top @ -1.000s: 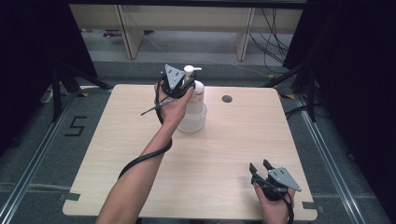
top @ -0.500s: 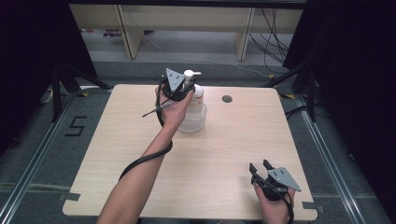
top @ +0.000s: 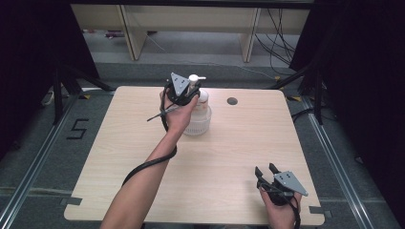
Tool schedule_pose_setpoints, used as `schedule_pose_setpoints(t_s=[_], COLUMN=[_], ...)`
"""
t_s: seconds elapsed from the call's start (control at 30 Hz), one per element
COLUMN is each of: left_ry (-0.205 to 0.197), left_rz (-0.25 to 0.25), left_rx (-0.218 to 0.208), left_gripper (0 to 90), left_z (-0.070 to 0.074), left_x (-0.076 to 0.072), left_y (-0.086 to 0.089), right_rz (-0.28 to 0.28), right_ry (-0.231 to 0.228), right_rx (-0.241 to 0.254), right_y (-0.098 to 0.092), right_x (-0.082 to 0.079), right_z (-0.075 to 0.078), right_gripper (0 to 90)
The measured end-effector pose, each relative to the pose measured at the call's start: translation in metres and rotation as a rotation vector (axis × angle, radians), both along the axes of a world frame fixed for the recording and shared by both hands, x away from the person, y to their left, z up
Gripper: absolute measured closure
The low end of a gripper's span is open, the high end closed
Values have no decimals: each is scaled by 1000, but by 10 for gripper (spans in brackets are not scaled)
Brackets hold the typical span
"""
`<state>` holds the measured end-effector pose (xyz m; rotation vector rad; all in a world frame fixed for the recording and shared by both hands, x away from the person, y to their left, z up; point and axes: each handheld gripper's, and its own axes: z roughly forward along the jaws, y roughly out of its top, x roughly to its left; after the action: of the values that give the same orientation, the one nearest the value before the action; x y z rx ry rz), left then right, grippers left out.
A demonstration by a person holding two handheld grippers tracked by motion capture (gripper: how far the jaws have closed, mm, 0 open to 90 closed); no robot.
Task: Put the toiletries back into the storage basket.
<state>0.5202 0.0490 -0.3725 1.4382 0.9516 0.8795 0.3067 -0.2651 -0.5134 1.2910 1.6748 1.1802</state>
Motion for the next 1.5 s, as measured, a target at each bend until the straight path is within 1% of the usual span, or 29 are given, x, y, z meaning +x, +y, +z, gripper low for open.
schedule_pose_setpoints(t_s=[0.07,0.1,0.17,0.23,0.27,0.33,0.37,0.47,0.5,0.53,0.57,0.6,0.7,0.73,0.77,0.83,0.87,0.93,0.97,1.1,1.13,1.17,1.2,1.23,1.27,1.3,1.4,1.47,1.5], left_ry=[-11,0,0,4,5,2,3,6,6,5,5,5,9,12,14,16,19,19,21,31,34,38,44,50,51,54,64,65,63], left_rz=[2,1,3,4,8,12,12,17,17,19,21,21,18,18,18,15,12,10,7,12,11,10,12,18,18,20,20,21,21], left_rx=[13,-3,1,-4,-3,-5,-4,0,1,0,4,4,1,1,1,-5,-10,-10,-6,-6,-9,-12,-20,-29,-35,-37,-39,-39,-37], left_gripper=[592,592,592,591,592,591,591,590,589,589,589,589,588,587,586,585,584,580,578,553,539,525,506,487,466,445,390,369,359], left_z=[-2,-3,-3,-3,-3,-3,-3,-3,-3,-3,-3,-3,-3,-3,-2,-2,-2,-2,-2,-3,-3,-3,-4,-4,-3,-3,-3,-3,-2], left_x=[1,0,0,0,0,0,0,0,-1,-1,-1,-1,-1,-1,-1,-1,-1,-1,-1,-1,-1,-1,-1,-2,-2,-3,-4,-4,-5], left_y=[1,0,1,1,2,2,2,1,1,1,2,1,2,2,3,4,4,4,3,2,2,2,3,3,4,4,4,6,6], right_rz=[0,-10,-14,-6,-14,-7,-11,-11,-5,-8,-10,-11,-5,-8,5,0,6,-5,-11,-4,7,7,8,8,-4,-9,-5,-10,4], right_ry=[-2,19,23,18,35,25,30,29,17,22,35,23,13,43,5,2,-7,17,23,21,3,2,-5,5,12,25,23,26,12], right_rx=[-3,33,38,21,38,28,44,42,35,46,35,44,27,35,-20,5,-18,37,47,31,-21,-22,-17,-16,28,51,29,51,-7], right_y=[0,3,3,2,4,4,5,5,4,5,4,5,4,5,1,3,1,4,5,4,0,0,1,1,4,5,4,5,2], right_x=[0,-1,-2,-1,-2,-1,-2,-2,-1,-1,-2,-2,-1,-3,0,0,1,-1,-2,-1,0,0,1,0,-1,-2,-1,-2,-1], right_z=[0,0,0,0,0,0,0,0,0,-1,0,0,-1,0,0,-1,-1,0,-1,-1,0,0,0,0,-1,-1,0,-1,0], right_gripper=[441,440,440,440,440,440,440,440,439,439,439,438,438,438,438,437,437,436,436,434,433,433,432,433,432,432,430,430,430])
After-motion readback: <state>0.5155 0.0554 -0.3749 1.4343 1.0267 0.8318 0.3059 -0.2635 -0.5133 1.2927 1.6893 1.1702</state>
